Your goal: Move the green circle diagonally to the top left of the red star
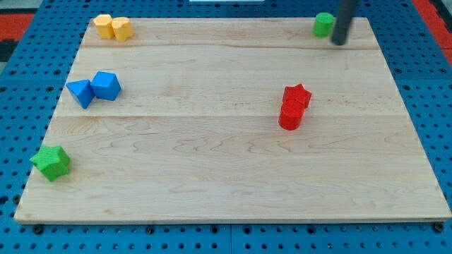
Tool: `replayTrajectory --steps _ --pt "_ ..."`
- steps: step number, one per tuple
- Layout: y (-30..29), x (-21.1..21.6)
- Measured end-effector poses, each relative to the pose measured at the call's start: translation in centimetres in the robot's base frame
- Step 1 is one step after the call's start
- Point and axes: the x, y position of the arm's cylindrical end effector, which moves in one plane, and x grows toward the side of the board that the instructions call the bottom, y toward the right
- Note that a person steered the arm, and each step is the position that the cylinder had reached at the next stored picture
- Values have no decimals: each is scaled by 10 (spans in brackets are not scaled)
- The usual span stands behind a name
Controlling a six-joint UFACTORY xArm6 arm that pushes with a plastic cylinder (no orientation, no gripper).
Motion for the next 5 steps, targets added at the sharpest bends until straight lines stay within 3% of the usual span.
replayTrajectory --steps 2,4,5 --pt "-6 -66" --pt "-131 -42" --pt "-154 -19"
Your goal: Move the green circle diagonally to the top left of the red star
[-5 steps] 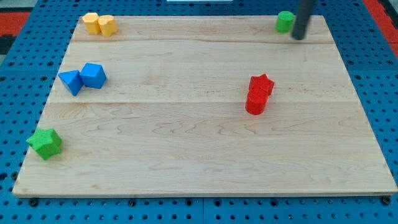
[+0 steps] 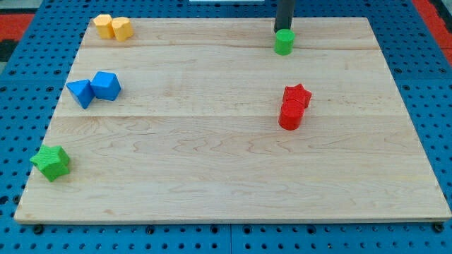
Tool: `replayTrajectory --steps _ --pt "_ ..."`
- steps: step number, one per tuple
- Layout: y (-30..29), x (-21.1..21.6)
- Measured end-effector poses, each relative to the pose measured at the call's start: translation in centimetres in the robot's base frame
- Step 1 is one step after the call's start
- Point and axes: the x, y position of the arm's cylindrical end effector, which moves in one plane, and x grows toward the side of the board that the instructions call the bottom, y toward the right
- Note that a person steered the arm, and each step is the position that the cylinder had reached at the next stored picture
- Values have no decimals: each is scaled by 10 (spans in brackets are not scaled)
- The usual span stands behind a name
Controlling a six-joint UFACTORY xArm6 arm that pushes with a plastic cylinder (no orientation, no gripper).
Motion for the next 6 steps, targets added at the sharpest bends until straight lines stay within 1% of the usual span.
replayTrajectory --steps 1,2,3,4,5,6 --pt "17 1" --pt "0 30" --pt "-32 63" --pt "-18 69" --pt "-16 88" --pt "-34 114"
